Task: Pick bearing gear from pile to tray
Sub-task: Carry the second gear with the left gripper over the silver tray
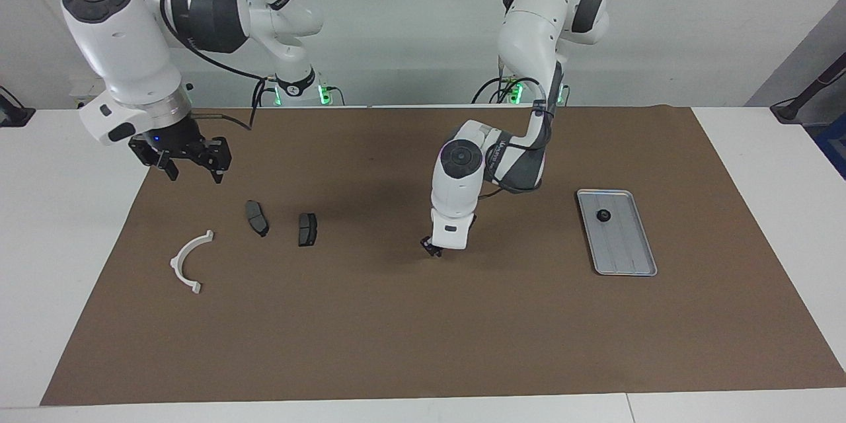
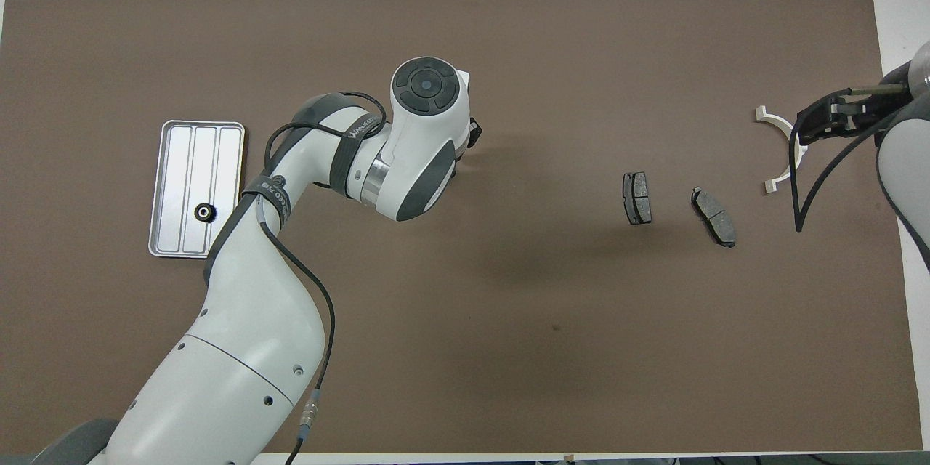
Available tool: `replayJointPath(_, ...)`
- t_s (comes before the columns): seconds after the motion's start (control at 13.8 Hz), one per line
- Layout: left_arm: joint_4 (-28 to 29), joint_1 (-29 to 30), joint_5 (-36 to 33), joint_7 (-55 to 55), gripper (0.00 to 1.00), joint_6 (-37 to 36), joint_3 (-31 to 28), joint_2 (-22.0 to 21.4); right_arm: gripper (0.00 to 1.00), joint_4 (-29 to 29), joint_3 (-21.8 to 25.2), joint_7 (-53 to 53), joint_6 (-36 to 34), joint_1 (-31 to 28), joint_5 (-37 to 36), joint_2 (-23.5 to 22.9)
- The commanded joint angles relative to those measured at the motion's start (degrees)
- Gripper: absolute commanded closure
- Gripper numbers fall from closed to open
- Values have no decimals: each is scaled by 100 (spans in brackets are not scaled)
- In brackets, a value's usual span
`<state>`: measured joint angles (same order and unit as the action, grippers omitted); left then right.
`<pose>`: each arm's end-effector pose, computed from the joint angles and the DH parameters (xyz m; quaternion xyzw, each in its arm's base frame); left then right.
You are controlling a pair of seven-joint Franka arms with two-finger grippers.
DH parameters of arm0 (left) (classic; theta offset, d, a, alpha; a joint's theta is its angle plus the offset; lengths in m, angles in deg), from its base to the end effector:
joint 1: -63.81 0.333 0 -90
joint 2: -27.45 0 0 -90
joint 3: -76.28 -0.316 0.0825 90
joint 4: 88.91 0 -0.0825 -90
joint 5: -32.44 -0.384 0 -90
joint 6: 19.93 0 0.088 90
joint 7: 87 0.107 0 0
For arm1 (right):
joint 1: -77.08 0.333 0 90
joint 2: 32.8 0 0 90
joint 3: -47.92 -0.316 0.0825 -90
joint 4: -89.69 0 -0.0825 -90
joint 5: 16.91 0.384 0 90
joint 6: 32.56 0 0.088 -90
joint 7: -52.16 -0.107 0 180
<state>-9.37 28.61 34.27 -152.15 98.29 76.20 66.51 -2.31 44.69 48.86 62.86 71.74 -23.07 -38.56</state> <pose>0.5937 -0.4198 0.3074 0.9638 0.2662 -0.0126 0.0062 0.5882 -0.0337 0.5591 0.9977 -0.0411 -0.0198 0.0508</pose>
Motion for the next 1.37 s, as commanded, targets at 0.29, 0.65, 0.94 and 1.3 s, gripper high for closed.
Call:
replayJointPath(0.29,299,-179,-34,-165,48,298,-98,-56,0,-522,-81,-14,-128,-90,229,918)
replayJointPath(0.65,334,-180,-34,-174,100,228,-98,-91,0,-310,-72,716,258,-134,229,848)
replayJointPath(0.94,273,-118,-16,-209,100,-227,-125,-135,0,-266,-81,743,250,-73,256,848)
replayJointPath(1.3,650,337,-42,167,100,-580,-380,-889,0,-222,-90,725,144,-64,300,848)
